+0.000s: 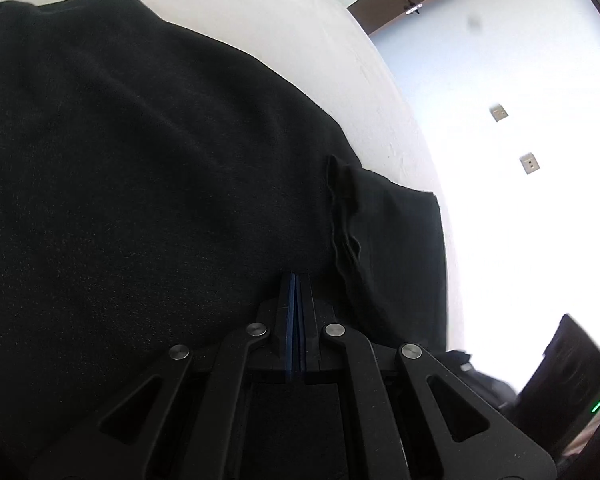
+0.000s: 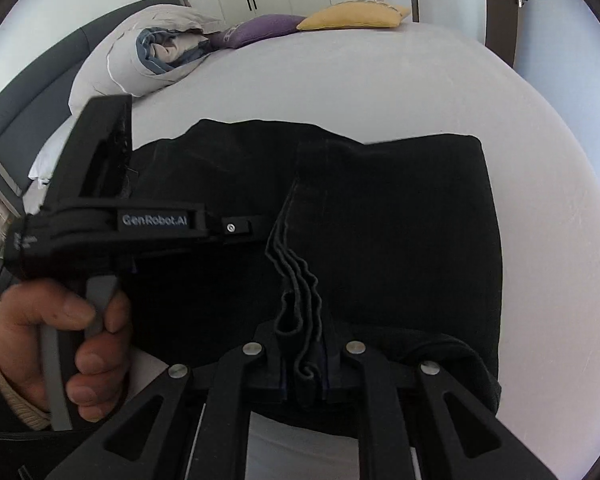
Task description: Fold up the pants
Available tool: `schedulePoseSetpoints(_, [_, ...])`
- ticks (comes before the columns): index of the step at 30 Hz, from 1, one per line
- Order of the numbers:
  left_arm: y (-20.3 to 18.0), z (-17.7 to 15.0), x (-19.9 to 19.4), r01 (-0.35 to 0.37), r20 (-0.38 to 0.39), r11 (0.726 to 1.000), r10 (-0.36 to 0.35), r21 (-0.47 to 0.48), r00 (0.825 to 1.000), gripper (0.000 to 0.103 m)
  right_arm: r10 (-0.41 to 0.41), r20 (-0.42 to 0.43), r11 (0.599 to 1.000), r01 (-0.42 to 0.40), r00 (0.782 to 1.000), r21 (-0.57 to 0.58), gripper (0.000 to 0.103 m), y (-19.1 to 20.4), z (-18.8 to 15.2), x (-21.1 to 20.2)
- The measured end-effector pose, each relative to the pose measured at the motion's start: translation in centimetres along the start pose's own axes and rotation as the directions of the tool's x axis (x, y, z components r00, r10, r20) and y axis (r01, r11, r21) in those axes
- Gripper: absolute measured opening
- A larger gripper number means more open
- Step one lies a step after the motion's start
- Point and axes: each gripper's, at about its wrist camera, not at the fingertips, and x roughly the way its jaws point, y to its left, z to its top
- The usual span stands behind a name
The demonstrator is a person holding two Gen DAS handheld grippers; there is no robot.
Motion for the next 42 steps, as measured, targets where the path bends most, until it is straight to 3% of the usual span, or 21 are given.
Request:
schedulePoseSetpoints(6, [-1.0,0.6,-0.8,-0.013,0.010,0.998,0.014,-0.062,1.000,0.005,0.000,0.045,1.000,0.000,0.999,-0.012,0.012,-0.1,-0.1,-1.0])
schedulePoseSetpoints(7, [-1.2,0.7,-0.9,0.006,0.003,0.997,-0.006,-0.073,1.000,0.016,-0.010,0.051,1.000,0.012,0.999,-0.027,0.012,0.1,-0.3,-1.1])
schedulePoseSetpoints(9, [-1.6,0.9,-1.0,0.043,-0.014,0.995,-0.045,-0.095,0.999,0.054,-0.042,0.069,0.996,0.047,0.997,-0.071,0.012,0.7,-0.3,-1.3])
schedulePoseSetpoints(10, [-2.0,1.0,-1.1,0.058,-0.007,0.993,-0.059,-0.106,0.998,0.080,-0.054,0.081,0.994,0.062,0.995,-0.093,0.012,0.8,-0.2,-1.5])
schedulePoseSetpoints(11, [-2.3,1.2,-1.2,0.068,-0.002,0.991,-0.069,-0.115,0.998,0.085,-0.067,0.095,0.990,0.078,0.993,-0.116,0.012,1.1,-0.2,-1.8])
schedulePoseSetpoints(21, [-4.6,1.9,-0.8,0.064,-0.076,0.990,-0.074,-0.122,0.994,0.085,-0.195,0.237,0.912,0.265,0.952,-0.314,0.012,5.0,-1.6,-3.8])
schedulePoseSetpoints(24, [-5.6,2.6,0.2,0.003,-0.090,0.997,-0.010,-0.080,0.996,0.080,-0.201,0.242,0.902,0.276,0.949,-0.332,0.012,5.4,-1.8,-3.9])
schedulePoseSetpoints(26, [-5.5,2.8,0.6,-0.002,-0.103,0.996,-0.007,-0.088,0.995,0.040,-0.206,0.248,0.898,0.284,0.947,-0.337,0.012,5.7,-1.8,-4.2])
schedulePoseSetpoints(31, [-5.9,3.2,0.9,-0.037,-0.116,0.998,0.031,-0.050,0.993,0.018,-0.212,0.259,0.878,0.300,0.942,-0.373,0.012,6.7,-2.0,-4.7])
schedulePoseSetpoints(42, [-4.7,3.9,-1.1,-0.061,-0.091,0.998,0.062,0.004,0.994,0.008,-0.192,0.262,0.830,0.298,0.946,-0.471,0.012,9.9,-2.9,-4.7])
